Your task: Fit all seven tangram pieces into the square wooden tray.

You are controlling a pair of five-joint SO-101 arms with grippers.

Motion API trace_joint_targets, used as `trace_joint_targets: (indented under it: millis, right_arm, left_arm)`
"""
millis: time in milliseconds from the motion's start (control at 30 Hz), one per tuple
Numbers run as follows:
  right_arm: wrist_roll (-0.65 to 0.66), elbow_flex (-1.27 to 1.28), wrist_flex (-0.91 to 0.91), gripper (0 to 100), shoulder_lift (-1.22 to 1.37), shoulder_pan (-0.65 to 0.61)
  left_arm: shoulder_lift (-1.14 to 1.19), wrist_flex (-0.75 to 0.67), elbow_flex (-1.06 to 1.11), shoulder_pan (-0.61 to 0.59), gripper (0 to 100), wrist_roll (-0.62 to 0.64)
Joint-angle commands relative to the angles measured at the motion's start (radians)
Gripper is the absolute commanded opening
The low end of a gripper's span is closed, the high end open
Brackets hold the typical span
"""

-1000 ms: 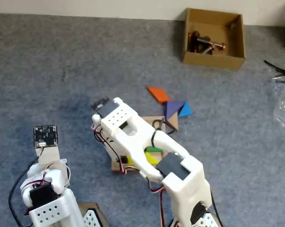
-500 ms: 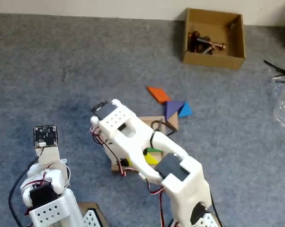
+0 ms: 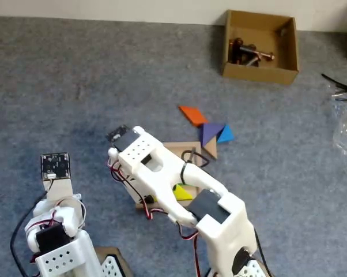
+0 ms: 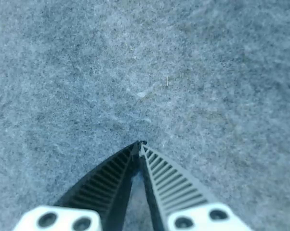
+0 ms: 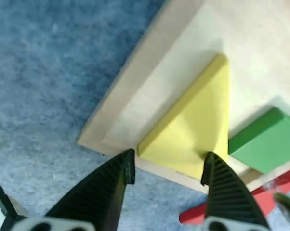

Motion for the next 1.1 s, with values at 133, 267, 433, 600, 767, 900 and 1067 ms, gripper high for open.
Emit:
trace_joint_targets:
  millis: [133,267,433,600,767,900,1067]
  right_arm:
    - [0.077,-0.008,-0.07,21.3,-0.012,-0.008]
    - [0.08,-0.007,-0.125,21.3,-0.012,-0.008]
    - [0.081,-0.013,-0.128,21.3,-0.012,-0.008]
    - [0.081,-0.016,-0.117,21.3,-0.025,-0.008]
    - [0.081,-0.016,-0.102,21.4,-0.096,-0.008]
    - [0.081,-0.015,-0.096,21.4,-0.151,-0.008]
    - [0.081,-0.008,-0.096,26.5,-0.194,-0.008]
  left_arm:
    - [-0.005,0.009,0.021,0.015,1,0.009]
    - [-0.005,0.009,0.021,0.015,1,0.009]
    - [-0.005,0.009,0.021,0.015,1,0.009]
    - [-0.005,0.009,0.021,0.015,1,0.009]
    - [-0.005,0.009,0.021,0.015,1,0.009]
    - [-0.005,0.009,0.021,0.015,1,0.009]
    - [-0.005,0.009,0.021,0.015,1,0.009]
